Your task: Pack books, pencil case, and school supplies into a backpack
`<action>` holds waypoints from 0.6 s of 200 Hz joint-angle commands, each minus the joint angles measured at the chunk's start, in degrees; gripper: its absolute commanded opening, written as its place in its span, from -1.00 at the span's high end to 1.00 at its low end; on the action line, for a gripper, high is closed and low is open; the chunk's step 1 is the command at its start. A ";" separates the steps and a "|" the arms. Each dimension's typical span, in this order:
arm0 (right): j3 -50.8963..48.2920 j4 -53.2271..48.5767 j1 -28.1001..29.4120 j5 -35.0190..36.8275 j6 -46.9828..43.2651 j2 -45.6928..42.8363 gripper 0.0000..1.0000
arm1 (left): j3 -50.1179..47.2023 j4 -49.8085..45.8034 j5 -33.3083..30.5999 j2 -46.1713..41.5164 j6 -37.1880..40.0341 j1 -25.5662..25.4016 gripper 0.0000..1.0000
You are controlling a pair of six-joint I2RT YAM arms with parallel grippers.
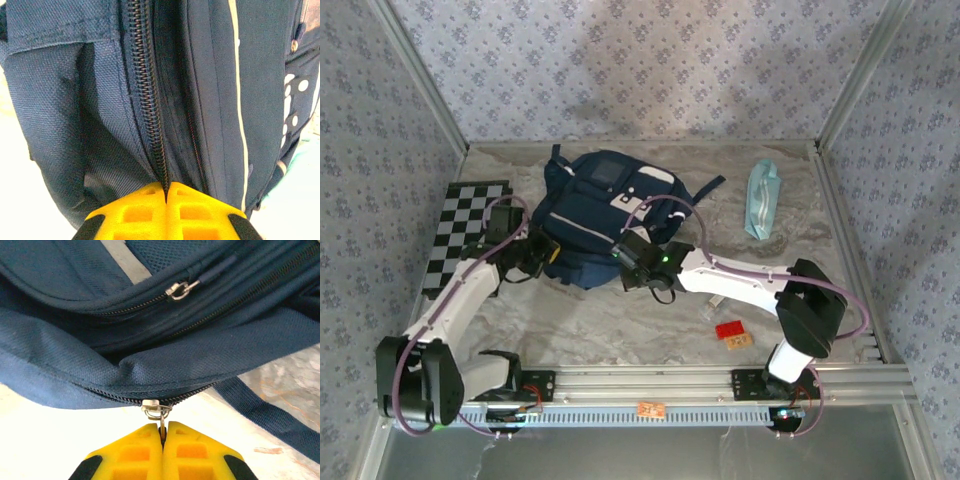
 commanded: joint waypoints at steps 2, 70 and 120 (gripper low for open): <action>1.99 -2.04 -0.19 -1.97 -1.59 0.51 1.00 | 5.58 2.62 -2.29 2.49 5.61 2.14 1.00; 3.01 3.11 1.02 -4.94 -1.85 3.53 1.00 | 4.49 -2.35 5.21 -2.43 9.53 2.18 0.13; 2.70 3.18 1.31 -4.40 -1.37 4.67 1.00 | -7.60 3.96 4.10 -11.14 -7.88 -7.19 -0.15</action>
